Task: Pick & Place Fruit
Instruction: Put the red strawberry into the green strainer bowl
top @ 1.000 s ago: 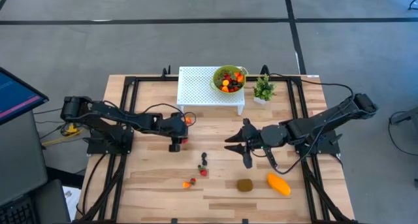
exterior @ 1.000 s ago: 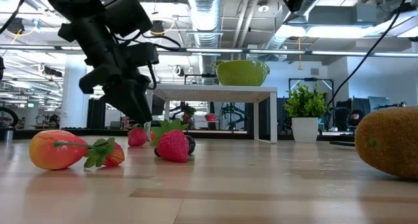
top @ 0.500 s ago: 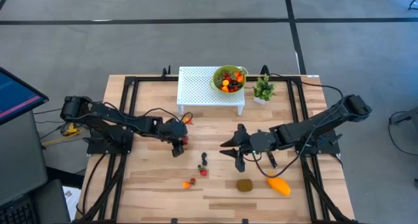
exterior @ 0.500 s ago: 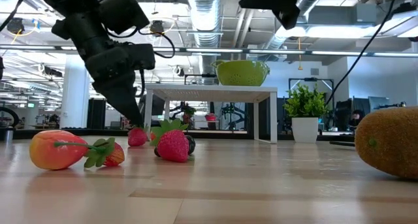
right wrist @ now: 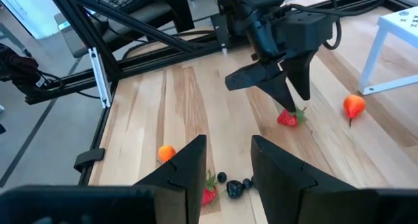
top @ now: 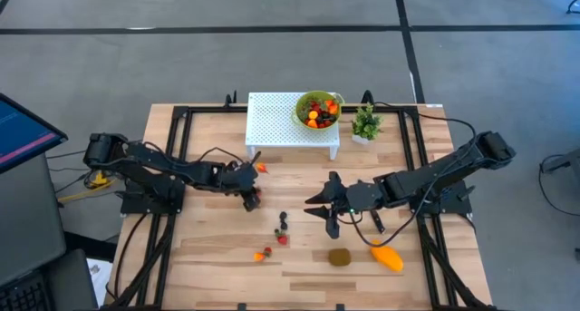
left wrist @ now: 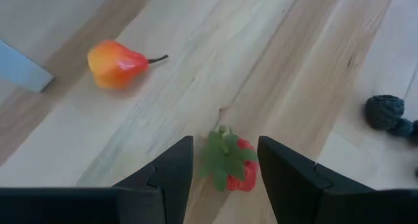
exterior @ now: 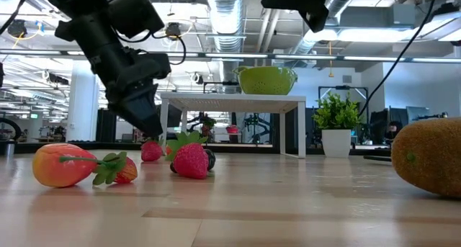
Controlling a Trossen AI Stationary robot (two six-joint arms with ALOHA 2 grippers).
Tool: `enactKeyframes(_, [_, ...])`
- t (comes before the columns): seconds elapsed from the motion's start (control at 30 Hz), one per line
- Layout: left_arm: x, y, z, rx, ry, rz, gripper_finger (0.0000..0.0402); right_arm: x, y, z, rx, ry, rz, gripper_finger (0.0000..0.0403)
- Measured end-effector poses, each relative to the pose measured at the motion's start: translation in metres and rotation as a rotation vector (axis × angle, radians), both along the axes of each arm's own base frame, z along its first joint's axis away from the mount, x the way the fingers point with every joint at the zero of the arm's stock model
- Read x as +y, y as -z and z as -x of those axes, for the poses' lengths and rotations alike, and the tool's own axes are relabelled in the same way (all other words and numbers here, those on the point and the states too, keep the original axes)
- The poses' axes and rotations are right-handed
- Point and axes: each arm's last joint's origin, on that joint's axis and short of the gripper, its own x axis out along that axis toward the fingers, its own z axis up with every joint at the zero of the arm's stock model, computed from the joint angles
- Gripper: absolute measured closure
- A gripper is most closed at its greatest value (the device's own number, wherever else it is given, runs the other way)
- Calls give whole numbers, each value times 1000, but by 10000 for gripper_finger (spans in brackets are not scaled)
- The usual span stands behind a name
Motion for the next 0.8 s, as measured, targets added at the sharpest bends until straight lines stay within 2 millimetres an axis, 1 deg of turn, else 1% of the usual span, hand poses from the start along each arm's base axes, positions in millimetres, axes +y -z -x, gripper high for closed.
enactKeyframes(0.27, [-8, 0, 0, -24, -47, 41, 234, 0, 0, 0, 0, -1, 1, 288])
enactKeyframes(0.37, [-10, 5, -1, -3, -52, 36, 234, -1, 0, 0, -2, -1, 9, 288])
enactKeyframes(0.6, [-10, 25, -7, 48, -85, 21, 234, -2, 0, -1, -5, 2, 8, 288])
enactKeyframes(0.8, [-10, 25, -11, 6, -93, 14, 234, -2, 0, -1, -4, 2, 8, 288])
